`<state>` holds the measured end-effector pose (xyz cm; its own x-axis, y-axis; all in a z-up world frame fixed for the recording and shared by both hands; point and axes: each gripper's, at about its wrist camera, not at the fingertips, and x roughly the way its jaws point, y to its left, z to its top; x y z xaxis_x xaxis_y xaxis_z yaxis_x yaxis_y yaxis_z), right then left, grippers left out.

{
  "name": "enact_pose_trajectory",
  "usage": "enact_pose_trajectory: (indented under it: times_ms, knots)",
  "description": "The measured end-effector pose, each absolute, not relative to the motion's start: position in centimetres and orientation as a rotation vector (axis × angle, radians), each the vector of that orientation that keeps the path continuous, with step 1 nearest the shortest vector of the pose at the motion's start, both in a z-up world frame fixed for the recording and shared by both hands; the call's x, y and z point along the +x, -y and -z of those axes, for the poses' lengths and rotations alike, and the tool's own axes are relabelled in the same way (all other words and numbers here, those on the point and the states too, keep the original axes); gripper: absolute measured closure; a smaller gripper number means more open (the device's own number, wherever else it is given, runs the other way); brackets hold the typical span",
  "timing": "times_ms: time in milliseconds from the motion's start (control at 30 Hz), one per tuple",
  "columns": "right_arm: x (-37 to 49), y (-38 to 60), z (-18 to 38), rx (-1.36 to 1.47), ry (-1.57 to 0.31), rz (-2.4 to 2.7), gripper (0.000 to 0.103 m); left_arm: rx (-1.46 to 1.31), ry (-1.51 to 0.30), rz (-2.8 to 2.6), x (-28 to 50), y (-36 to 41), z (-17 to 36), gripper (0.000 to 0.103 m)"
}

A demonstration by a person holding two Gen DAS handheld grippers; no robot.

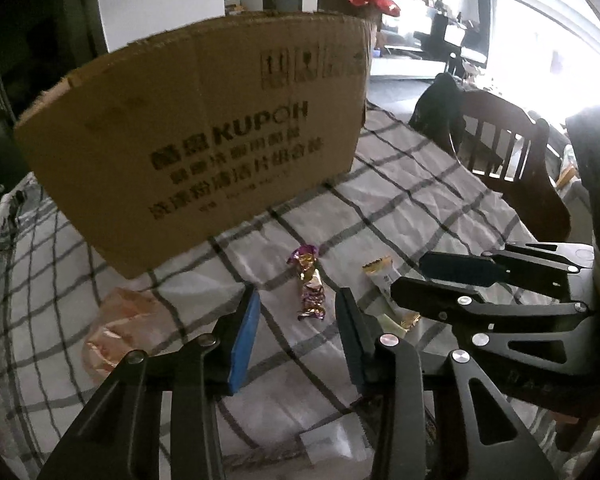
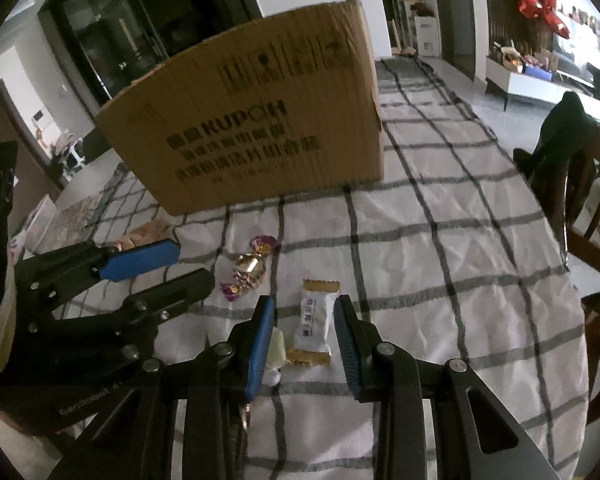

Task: Organize snacks
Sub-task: 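Grasp the purple foil candy with the left tool while the right tool grasps the white-wrapped bar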

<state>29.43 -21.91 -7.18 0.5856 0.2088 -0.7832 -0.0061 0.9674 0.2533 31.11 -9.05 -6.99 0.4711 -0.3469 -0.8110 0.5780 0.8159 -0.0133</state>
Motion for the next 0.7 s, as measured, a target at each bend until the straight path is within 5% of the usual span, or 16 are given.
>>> enact_pose_trajectory:
  times_ms: [700]
  knots:
    - [30.7, 21.6, 9.4, 0.246, -0.982, -0.127, 0.081, 0.241, -1.021, 0.584, 33.9, 10.9, 10.2, 0.077]
